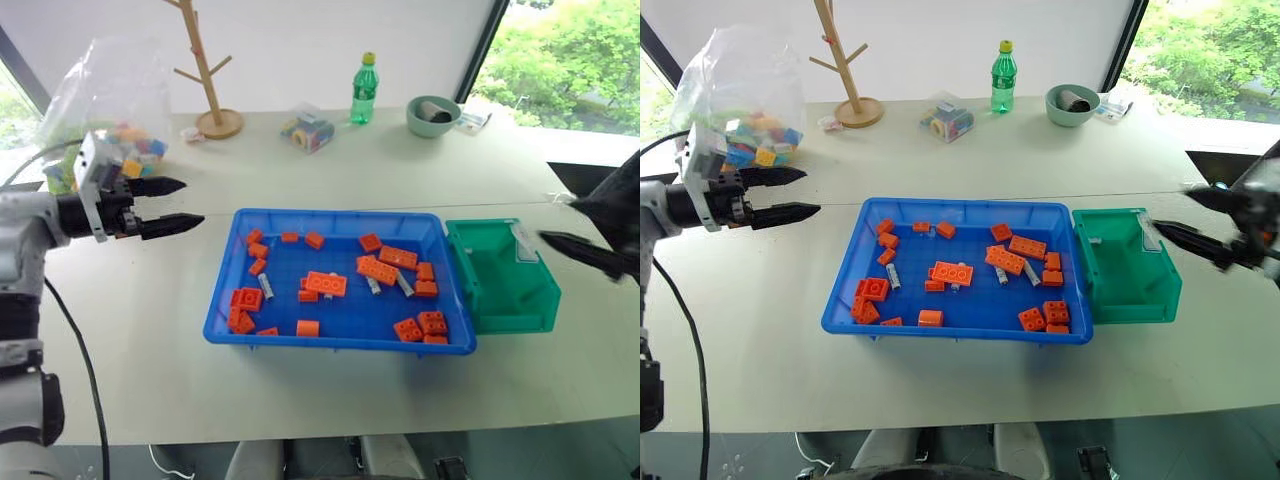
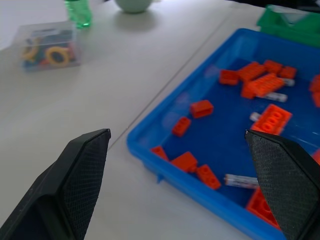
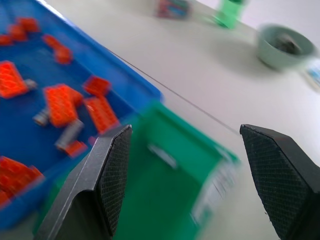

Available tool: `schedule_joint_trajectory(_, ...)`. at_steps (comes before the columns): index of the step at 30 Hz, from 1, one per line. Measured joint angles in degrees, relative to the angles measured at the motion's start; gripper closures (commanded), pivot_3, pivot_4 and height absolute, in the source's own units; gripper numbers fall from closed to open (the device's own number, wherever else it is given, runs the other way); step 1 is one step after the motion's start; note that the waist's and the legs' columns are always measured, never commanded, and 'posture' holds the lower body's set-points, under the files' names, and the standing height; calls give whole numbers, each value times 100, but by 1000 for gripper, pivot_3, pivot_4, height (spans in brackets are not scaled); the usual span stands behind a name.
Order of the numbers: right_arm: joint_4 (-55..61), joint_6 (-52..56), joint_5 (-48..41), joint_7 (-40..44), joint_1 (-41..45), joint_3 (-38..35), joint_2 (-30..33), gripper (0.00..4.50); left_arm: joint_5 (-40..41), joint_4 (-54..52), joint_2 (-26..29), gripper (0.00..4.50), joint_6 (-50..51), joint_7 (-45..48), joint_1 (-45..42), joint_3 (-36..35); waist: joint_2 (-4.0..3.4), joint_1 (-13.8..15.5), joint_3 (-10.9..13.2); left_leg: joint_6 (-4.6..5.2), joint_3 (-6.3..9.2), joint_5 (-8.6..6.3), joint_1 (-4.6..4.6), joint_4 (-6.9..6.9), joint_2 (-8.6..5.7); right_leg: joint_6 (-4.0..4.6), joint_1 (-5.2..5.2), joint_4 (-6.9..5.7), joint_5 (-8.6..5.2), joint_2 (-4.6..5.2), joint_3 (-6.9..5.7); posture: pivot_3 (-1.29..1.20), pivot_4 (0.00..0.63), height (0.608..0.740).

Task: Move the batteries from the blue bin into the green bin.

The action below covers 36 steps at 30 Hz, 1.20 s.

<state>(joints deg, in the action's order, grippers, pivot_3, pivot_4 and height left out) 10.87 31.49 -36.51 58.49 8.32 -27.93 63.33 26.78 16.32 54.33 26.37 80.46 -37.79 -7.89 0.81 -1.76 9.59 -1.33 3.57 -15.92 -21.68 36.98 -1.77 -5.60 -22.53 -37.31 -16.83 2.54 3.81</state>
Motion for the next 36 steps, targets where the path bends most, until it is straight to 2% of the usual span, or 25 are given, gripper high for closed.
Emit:
schedule_joint_trajectory(3, 315, 267, 56, -55, 943, 1219, -280, 956, 8, -223, 272, 0, 43, 635, -27, 294, 1, -13, 1, 0, 2, 0, -53, 13, 0, 0, -48, -4, 1, 1, -3, 0, 150, 736)
schedule_joint_trajectory(8, 244, 1152, 713, -568, 2634, 3267, -1297, 956, 109, -281, 1004, 0, -320, 1152, 133, 809, 4, -84, 10, -3, 0, 2, -111, 24, -2, 2, -121, -34, 4, 3, 1, 0, 150, 736)
schedule_joint_trajectory(12, -162, 2042, 1011, -1236, 3771, 4010, -2488, 956, 280, -229, 1581, 0, -821, 1181, 326, 1109, 5, -79, 10, -21, -2, 14, -178, 37, -2, 8, -216, -81, 7, 2, 4, 0, 150, 736)
schedule_joint_trajectory(15, -377, 2666, 1076, -1564, 4228, 4515, -3416, 956, 501, -230, 1742, 0, -948, 1184, 407, 1201, 10, -50, 11, -23, 5, 16, -184, 39, -2, 10, -217, -85, 7, 2, -7, 0, 150, 736)
schedule_joint_trajectory(18, -541, 2951, 1258, -1810, 4411, 4994, -4013, 956, 624, -249, 1775, 0, -974, 1184, 422, 1214, 11, -45, 11, -20, 5, 15, -185, 51, -21, 9, -209, -85, 8, 16, -9, 0, 150, 736)
schedule_joint_trajectory(21, -957, 3229, 1450, -2259, 4522, 5053, -4613, 956, 641, -301, 1793, 0, -984, 1184, 562, 1190, 11, -75, 11, -13, 4, 11, -185, 75, -26, 7, -201, -91, 9, 19, -13, 0, 150, 736)
schedule_joint_trajectory(25, -1484, 3870, 1639, -3035, 4837, 4779, -5400, 956, 641, -332, 1792, 0, -981, 1183, 657, 1144, 12, -92, 11, -13, 7, 11, -183, 91, -25, 6, -207, -119, 9, 14, -21, 0, 150, 736)
schedule_joint_trajectory(29, -1724, 4079, 1820, -3375, 4945, 4688, -5610, 956, 632, -343, 1755, 0, -958, 1184, 657, 1052, 12, -81, 11, -13, 14, 11, -183, 97, -26, 6, -202, -122, 9, 15, -37, 0, 150, 736)
schedule_joint_trajectory(36, -2140, 3999, 2115, -3490, 4940, 5033, -5854, 956, 638, -412, 1592, 0, -766, 1184, 553, 998, 13, -155, 10, -13, 15, 11, -183, 98, -25, 6, -206, -131, 9, 14, -48, 0, 150, 736)
